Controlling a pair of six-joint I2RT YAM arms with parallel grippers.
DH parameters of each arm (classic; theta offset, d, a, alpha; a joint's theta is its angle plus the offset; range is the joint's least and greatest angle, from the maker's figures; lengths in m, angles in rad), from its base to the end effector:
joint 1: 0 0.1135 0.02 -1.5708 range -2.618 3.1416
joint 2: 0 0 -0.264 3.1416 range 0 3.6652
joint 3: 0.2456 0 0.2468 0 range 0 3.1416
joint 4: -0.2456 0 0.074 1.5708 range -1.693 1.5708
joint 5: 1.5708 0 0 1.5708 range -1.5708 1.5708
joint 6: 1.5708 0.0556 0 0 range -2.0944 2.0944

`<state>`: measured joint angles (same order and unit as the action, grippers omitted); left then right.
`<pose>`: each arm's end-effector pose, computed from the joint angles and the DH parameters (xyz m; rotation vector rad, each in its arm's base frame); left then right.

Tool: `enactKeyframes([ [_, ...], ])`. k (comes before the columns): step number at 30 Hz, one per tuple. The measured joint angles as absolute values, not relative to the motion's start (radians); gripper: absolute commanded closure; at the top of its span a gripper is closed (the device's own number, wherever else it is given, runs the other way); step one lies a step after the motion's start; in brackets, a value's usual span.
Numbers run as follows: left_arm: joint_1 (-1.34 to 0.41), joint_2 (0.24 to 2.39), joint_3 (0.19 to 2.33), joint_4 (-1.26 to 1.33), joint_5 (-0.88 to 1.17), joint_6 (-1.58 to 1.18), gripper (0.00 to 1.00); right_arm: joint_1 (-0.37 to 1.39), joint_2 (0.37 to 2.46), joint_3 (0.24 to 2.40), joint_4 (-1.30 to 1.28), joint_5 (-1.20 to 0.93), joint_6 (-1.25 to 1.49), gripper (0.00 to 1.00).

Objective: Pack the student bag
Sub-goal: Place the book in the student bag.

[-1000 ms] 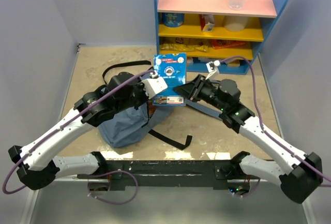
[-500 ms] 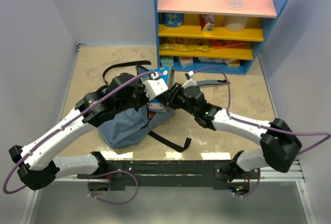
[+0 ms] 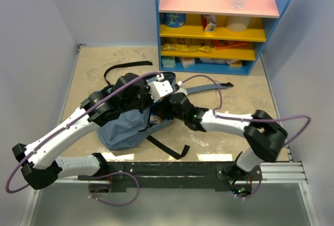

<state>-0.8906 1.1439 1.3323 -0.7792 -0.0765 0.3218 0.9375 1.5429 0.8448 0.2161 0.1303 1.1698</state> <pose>0.1556 -0.1856 0.3855 1.1997 1.8081 -0.2450 0.2124 0.2771 0.2096 0.3508 2.2359 1.1172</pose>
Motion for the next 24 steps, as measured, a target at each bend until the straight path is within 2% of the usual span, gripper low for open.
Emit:
enactKeyframes([
  [4, -0.890, 1.152, 1.346, -0.788, -0.036, 0.322, 1.00, 0.939, 1.746, 0.991, 0.290, 0.004, 1.140, 1.00],
  [12, -0.875, 1.155, 1.400, -0.858, -0.015, 0.326, 1.00, 0.959, 2.017, 1.313, 0.333, -0.220, 1.047, 0.98],
  [14, -0.875, 1.156, 1.401, -0.868, -0.012, 0.326, 1.00, 0.962, 2.075, 1.358, 0.341, -0.271, 1.035, 0.87],
  [15, -0.875, 1.156, 1.401, -0.876, -0.006, 0.326, 1.00, 0.963, 2.089, 1.362, 0.350, -0.289, 1.035, 0.64],
  [17, -0.875, 1.156, 1.401, -0.884, 0.009, 0.325, 1.00, 0.966, 2.087, 1.356, 0.355, -0.302, 1.034, 0.47],
  [18, -0.875, 1.156, 1.401, -0.885, 0.020, 0.325, 1.00, 0.969, 2.075, 1.336, 0.361, -0.300, 1.036, 0.35],
  [20, -0.878, 1.156, 1.401, -0.884, 0.043, 0.325, 1.00, 0.971, 2.038, 1.298, 0.372, -0.289, 1.047, 0.22],
  [21, -0.879, 1.156, 1.401, -0.881, 0.056, 0.325, 1.00, 0.972, 2.007, 1.269, 0.372, -0.276, 1.047, 0.11],
  [22, -0.882, 1.156, 1.401, -0.877, 0.069, 0.325, 0.98, 0.974, 1.974, 1.238, 0.366, -0.252, 1.046, 0.05],
  [24, -0.885, 1.157, 1.401, -0.878, 0.076, 0.325, 0.98, 0.975, 1.900, 1.168, 0.359, -0.220, 1.043, 0.01],
])
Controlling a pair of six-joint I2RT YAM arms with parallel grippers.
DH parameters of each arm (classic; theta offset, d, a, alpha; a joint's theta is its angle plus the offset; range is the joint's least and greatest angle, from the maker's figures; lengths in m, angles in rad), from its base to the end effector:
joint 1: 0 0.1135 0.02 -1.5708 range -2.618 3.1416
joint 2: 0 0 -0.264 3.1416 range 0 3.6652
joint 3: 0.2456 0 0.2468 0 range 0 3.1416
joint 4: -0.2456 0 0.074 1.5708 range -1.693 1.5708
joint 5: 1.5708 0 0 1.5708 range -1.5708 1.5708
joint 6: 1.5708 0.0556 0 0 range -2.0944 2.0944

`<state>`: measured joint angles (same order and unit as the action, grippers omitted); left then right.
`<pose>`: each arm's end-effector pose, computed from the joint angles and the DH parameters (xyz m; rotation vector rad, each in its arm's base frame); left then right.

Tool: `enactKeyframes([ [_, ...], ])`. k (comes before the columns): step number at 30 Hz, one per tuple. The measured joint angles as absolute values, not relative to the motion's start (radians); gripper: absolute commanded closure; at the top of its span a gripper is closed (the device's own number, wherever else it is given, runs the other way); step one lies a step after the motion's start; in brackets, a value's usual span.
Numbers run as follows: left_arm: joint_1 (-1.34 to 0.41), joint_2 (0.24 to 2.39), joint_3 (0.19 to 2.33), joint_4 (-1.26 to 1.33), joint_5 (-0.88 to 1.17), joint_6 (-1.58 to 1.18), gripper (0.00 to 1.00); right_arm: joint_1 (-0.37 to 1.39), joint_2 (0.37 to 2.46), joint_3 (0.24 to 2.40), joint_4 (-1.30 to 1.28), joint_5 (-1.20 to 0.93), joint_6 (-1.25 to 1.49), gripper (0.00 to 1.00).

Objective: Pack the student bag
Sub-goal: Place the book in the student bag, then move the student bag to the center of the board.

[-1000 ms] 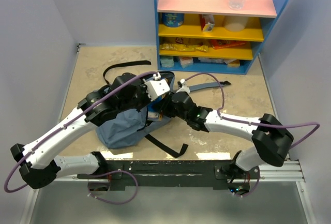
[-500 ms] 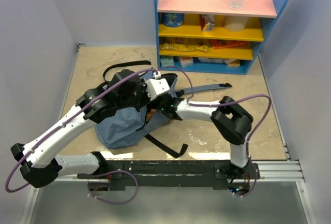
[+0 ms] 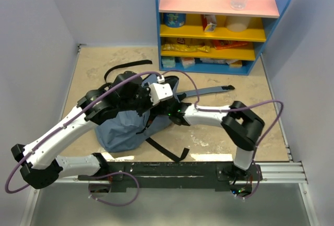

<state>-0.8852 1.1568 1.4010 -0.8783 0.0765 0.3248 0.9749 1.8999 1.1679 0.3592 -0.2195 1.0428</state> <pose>0.1460 -0.1853 0.3946 1.3043 1.8103 -0.3941 0.2386 0.3734 0.2012 -0.0935 2.2725 1.4434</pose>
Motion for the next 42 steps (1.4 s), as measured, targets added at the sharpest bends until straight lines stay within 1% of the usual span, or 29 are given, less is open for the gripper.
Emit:
enactKeyframes([
  [1, -0.886, 1.158, 1.401, -0.878, 0.079, 0.325, 0.96, 0.975, 1.851, 1.122, 0.339, -0.194, 1.035, 0.01],
  [2, -0.886, 1.158, 1.401, -0.878, 0.083, 0.325, 0.91, 0.973, 1.803, 1.077, 0.327, -0.173, 1.033, 0.01],
  [3, -0.887, 1.158, 1.400, -0.878, 0.083, 0.325, 0.61, 0.972, 1.757, 1.038, 0.311, -0.152, 1.030, 0.01],
  [4, -0.889, 1.158, 1.398, -0.876, 0.083, 0.325, 0.36, 0.969, 1.710, 1.002, 0.289, -0.125, 1.026, 0.01],
  [5, -0.891, 1.158, 1.394, -0.868, 0.083, 0.327, 0.14, 0.964, 1.661, 0.968, 0.264, -0.093, 1.023, 0.01],
  [6, -0.891, 1.159, 1.393, -0.853, 0.089, 0.327, 0.00, 0.956, 1.613, 0.935, 0.239, -0.063, 1.019, 0.01],
  [12, -0.876, 1.171, 1.405, -0.817, 0.120, 0.311, 0.00, 0.884, 1.383, 0.812, 0.115, 0.071, 1.021, 0.02],
  [16, -0.853, 1.201, 1.463, -0.843, 0.162, 0.334, 0.00, 0.875, 1.214, 0.741, 0.025, 0.172, 1.050, 0.04],
  [19, -0.846, 1.195, 1.454, -0.872, 0.180, 0.371, 0.00, 0.875, 1.099, 0.691, -0.061, 0.239, 1.075, 0.05],
  [20, -0.845, 1.188, 1.435, -0.880, 0.183, 0.390, 0.00, 0.875, 1.065, 0.683, -0.093, 0.260, 1.079, 0.07],
  [21, -0.844, 1.178, 1.404, -0.889, 0.183, 0.411, 0.00, 0.875, 1.031, 0.679, -0.129, 0.283, 1.080, 0.10],
  [24, -0.829, 1.156, 1.290, -0.933, 0.170, 0.467, 0.00, 0.876, 0.948, 0.678, -0.191, 0.324, 1.044, 0.13],
  [26, -0.783, 1.151, 1.219, -0.966, 0.165, 0.493, 0.00, 0.888, 0.906, 0.678, -0.205, 0.336, 0.991, 0.14],
  [30, -0.580, 1.123, 1.129, -0.966, 0.195, 0.525, 0.00, 0.960, 0.870, 0.678, -0.210, 0.339, 0.875, 0.15],
  [33, -0.439, 1.076, 1.080, -0.944, 0.226, 0.566, 0.00, 1.018, 0.889, 0.693, -0.218, 0.327, 0.789, 0.15],
  [38, -0.362, 1.044, 0.880, -0.883, 0.252, 0.623, 0.00, 1.119, 0.984, 0.790, -0.230, 0.319, 0.686, 0.14],
  [39, -0.344, 1.053, 0.851, -0.863, 0.273, 0.622, 0.02, 1.141, 0.993, 0.807, -0.234, 0.319, 0.670, 0.14],
  [40, -0.317, 1.056, 0.848, -0.852, 0.301, 0.622, 0.06, 1.159, 0.995, 0.818, -0.236, 0.320, 0.660, 0.15],
  [41, -0.285, 1.056, 0.843, -0.838, 0.323, 0.621, 0.16, 1.188, 0.995, 0.833, -0.247, 0.327, 0.647, 0.16],
  [42, -0.260, 1.057, 0.834, -0.823, 0.341, 0.620, 0.22, 1.207, 0.991, 0.843, -0.255, 0.333, 0.638, 0.17],
])
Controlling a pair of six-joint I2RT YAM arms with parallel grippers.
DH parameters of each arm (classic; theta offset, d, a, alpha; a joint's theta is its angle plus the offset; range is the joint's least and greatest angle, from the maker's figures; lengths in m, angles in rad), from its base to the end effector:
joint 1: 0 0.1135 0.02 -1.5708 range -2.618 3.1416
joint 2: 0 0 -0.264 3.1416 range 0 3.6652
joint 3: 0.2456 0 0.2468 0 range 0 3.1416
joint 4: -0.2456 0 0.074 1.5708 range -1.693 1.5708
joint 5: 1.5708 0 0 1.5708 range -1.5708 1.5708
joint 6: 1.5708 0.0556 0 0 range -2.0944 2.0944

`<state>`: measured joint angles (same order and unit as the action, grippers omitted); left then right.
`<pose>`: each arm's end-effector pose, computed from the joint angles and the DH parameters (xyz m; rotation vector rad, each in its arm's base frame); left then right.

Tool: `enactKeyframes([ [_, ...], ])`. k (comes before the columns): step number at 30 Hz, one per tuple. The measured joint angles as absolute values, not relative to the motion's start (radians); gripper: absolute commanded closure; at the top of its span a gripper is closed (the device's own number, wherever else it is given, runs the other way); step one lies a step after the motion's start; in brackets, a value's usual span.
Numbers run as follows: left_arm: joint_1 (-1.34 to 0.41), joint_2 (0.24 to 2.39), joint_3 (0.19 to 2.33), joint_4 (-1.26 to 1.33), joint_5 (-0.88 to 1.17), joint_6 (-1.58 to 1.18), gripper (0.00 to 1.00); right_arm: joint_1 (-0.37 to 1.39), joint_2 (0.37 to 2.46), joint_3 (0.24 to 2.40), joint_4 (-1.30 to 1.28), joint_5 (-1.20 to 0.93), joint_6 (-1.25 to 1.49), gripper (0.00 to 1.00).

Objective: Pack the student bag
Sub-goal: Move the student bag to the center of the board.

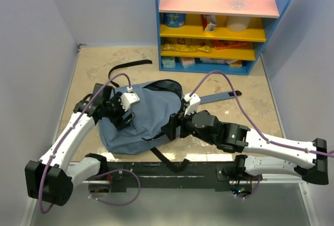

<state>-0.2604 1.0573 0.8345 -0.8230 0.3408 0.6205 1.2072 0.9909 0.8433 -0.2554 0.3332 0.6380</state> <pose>0.1889 -0.0696 0.2397 1.1942 2.2570 -0.3091 0.1014 0.2154 0.3089 -0.3561 2.0265 0.8695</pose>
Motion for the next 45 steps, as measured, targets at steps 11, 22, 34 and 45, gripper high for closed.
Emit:
enactKeyframes([
  [11, -0.020, 1.338, 0.921, -0.562, 0.479, 0.558, 0.84, 1.296, 1.025, 0.993, -0.332, 0.395, 0.509, 0.10],
  [22, 0.033, 1.512, 1.081, -0.442, 0.413, 0.521, 0.28, 1.296, 1.525, 1.185, -0.291, 0.401, 0.314, 0.05],
  [34, 0.150, 1.183, 1.093, -0.876, 0.516, 0.660, 0.00, 1.214, 1.789, 1.358, -0.210, 0.304, 0.237, 0.17],
  [45, 0.149, 1.200, 1.103, -1.025, 0.604, 0.702, 0.00, 1.218, 1.798, 1.358, -0.186, 0.270, 0.226, 0.41],
])
